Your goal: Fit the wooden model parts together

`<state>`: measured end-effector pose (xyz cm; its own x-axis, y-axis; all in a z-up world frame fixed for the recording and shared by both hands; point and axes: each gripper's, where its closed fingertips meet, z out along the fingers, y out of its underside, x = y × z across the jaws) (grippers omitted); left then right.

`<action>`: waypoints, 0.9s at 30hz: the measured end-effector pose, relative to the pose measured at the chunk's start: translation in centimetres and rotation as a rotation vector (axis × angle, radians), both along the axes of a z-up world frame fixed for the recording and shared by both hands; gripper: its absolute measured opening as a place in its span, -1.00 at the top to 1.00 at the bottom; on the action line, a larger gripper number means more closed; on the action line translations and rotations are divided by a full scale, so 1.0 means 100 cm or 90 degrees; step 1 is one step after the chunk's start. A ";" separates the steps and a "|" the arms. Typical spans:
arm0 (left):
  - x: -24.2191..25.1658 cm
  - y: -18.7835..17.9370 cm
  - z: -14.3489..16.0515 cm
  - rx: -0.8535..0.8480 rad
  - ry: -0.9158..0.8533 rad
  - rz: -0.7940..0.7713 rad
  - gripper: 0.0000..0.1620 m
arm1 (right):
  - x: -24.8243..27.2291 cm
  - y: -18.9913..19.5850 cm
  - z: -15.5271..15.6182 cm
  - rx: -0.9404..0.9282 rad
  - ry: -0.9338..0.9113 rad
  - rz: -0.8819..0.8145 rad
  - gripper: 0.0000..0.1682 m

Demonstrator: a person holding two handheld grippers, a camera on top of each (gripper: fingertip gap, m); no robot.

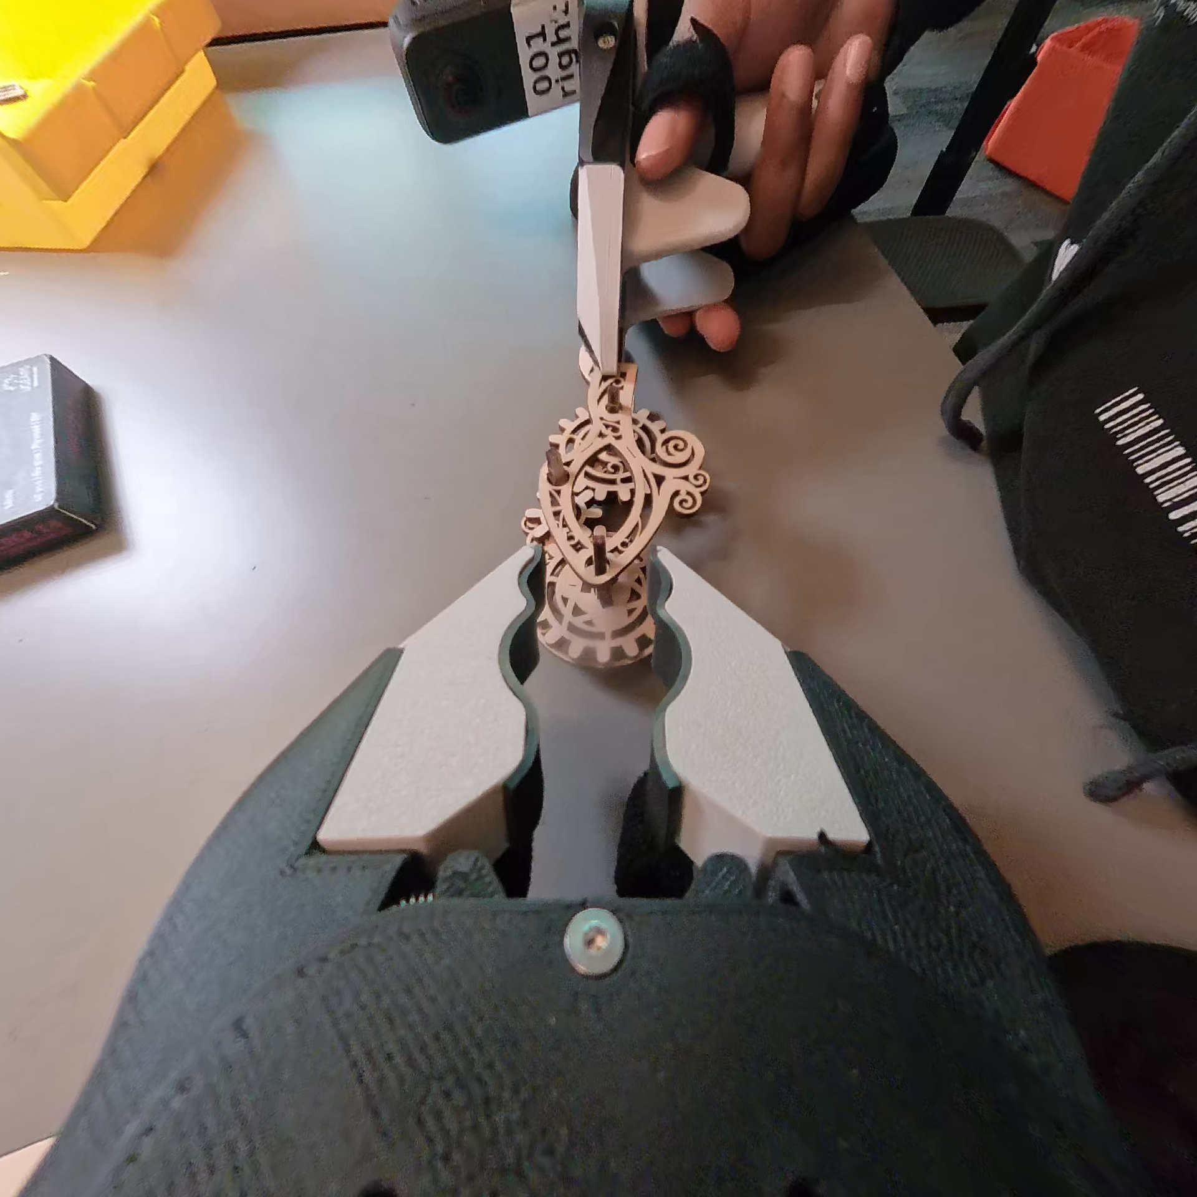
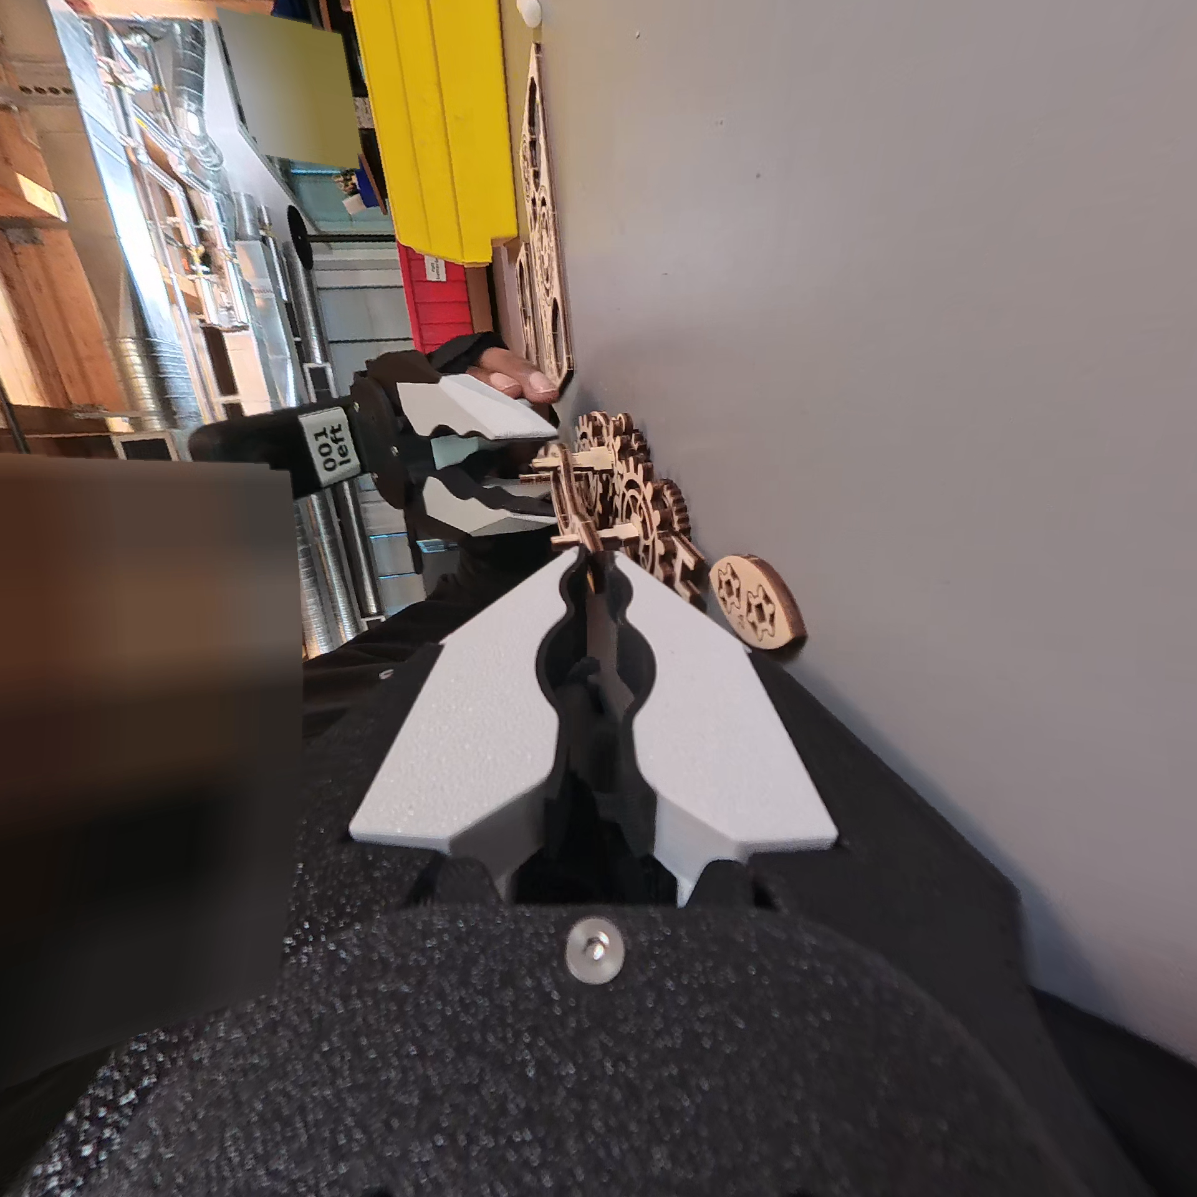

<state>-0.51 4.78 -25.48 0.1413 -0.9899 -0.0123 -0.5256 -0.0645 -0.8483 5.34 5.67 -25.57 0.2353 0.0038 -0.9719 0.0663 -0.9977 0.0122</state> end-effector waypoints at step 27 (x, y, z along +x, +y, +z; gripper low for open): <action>0.004 -0.004 0.002 0.021 0.049 0.014 0.78 | -0.001 0.002 -0.001 0.896 -0.249 0.416 0.88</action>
<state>-0.07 4.37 -25.31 0.1608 -0.9854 -0.0562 -0.5883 -0.0500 -0.8071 5.28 5.88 -25.69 0.0559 0.9984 0.0099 0.6809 -0.0309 -0.7317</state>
